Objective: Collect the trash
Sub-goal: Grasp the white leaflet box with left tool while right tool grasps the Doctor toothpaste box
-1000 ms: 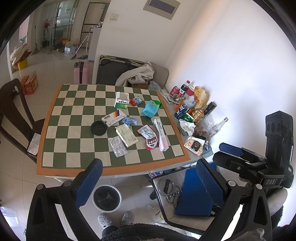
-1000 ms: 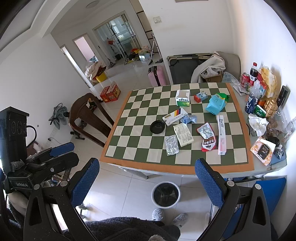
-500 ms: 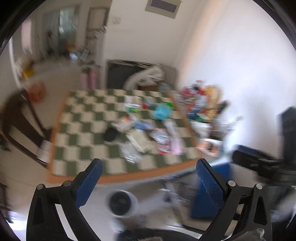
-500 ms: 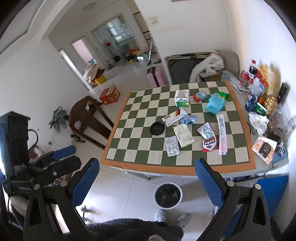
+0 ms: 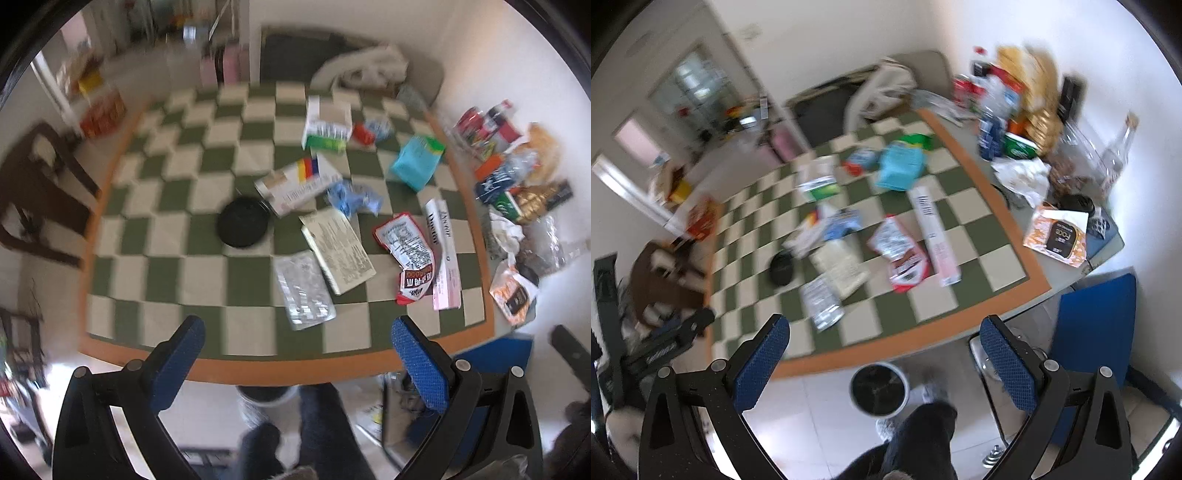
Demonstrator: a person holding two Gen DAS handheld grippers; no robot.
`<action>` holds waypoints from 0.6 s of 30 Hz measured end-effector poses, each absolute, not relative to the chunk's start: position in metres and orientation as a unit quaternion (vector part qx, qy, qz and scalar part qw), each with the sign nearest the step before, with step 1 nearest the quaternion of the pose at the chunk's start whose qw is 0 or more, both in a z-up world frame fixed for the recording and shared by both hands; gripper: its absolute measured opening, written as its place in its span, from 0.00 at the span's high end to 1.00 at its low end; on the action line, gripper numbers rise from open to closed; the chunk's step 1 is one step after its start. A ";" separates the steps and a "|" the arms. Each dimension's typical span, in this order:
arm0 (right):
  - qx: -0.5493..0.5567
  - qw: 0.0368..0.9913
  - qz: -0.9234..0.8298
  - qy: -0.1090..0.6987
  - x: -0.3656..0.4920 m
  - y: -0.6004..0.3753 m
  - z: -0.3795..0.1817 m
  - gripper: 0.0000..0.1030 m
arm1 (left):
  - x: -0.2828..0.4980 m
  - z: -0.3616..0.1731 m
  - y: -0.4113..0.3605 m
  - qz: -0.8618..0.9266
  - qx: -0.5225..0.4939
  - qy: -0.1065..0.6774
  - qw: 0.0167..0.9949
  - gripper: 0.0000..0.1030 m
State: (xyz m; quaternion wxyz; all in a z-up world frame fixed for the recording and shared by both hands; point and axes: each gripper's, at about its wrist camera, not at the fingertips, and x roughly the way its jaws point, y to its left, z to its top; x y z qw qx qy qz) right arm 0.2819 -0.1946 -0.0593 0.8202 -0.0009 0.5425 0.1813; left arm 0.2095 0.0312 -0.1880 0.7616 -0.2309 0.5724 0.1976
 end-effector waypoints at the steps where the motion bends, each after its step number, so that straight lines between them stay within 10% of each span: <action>1: -0.001 0.816 0.175 0.551 0.304 -0.195 -0.074 0.10 | 0.227 -0.210 0.034 0.197 -0.254 0.588 0.742 0.00; 5: -0.011 0.791 0.164 0.590 0.391 -0.189 -0.141 0.35 | 0.277 -0.274 0.038 0.191 -0.318 0.626 0.686 0.09; 18: -0.061 0.697 0.179 0.691 0.514 -0.132 -0.297 0.37 | 0.347 -0.373 0.044 0.263 -0.347 0.680 0.590 0.24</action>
